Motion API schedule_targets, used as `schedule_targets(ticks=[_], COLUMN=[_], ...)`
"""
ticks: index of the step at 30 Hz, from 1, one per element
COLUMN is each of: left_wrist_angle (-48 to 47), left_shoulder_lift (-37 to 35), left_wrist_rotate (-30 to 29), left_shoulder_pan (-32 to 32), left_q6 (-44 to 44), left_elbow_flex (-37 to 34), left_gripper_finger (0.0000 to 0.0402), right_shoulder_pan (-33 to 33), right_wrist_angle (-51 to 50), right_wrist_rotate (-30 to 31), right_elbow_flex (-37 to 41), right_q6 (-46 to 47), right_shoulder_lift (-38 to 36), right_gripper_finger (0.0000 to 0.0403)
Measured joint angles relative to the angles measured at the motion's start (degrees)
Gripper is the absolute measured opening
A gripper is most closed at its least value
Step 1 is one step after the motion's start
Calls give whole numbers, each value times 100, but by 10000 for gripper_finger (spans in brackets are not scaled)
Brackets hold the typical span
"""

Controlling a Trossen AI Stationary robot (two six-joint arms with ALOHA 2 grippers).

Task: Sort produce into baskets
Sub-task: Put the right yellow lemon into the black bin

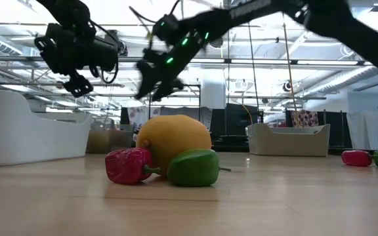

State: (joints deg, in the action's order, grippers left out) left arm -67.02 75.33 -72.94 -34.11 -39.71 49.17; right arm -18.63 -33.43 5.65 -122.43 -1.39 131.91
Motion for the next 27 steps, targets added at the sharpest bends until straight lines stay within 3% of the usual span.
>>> schedule_targets(ticks=[6,10,14,22,27], left_wrist_angle=[1399,2620,3466,4677,5273], left_shoulder_lift=[0,0,0,0,1], left_wrist_rotate=[1074,2236,3228,4940,6908], left_shoulder_pan=[0,43,198,850,1442], left_q6=[1779,2983,3559,4179,4376], left_elbow_flex=[0,0,0,0,2], left_gripper_finger=[295,295,295,295,295], right_shoulder_pan=[146,367,710,1761,2318], right_wrist_angle=[-3148,-4605,-5663,-5635,-5641], right_wrist_rotate=[15,0,9,-443,-261], right_elbow_flex=[0,0,1,313,943], right_q6=[14,396,824,1063,1738], right_shoulder_lift=[-832,-1226,-1406,-1834,-2283], right_gripper_finger=[333,333,333,333,333])
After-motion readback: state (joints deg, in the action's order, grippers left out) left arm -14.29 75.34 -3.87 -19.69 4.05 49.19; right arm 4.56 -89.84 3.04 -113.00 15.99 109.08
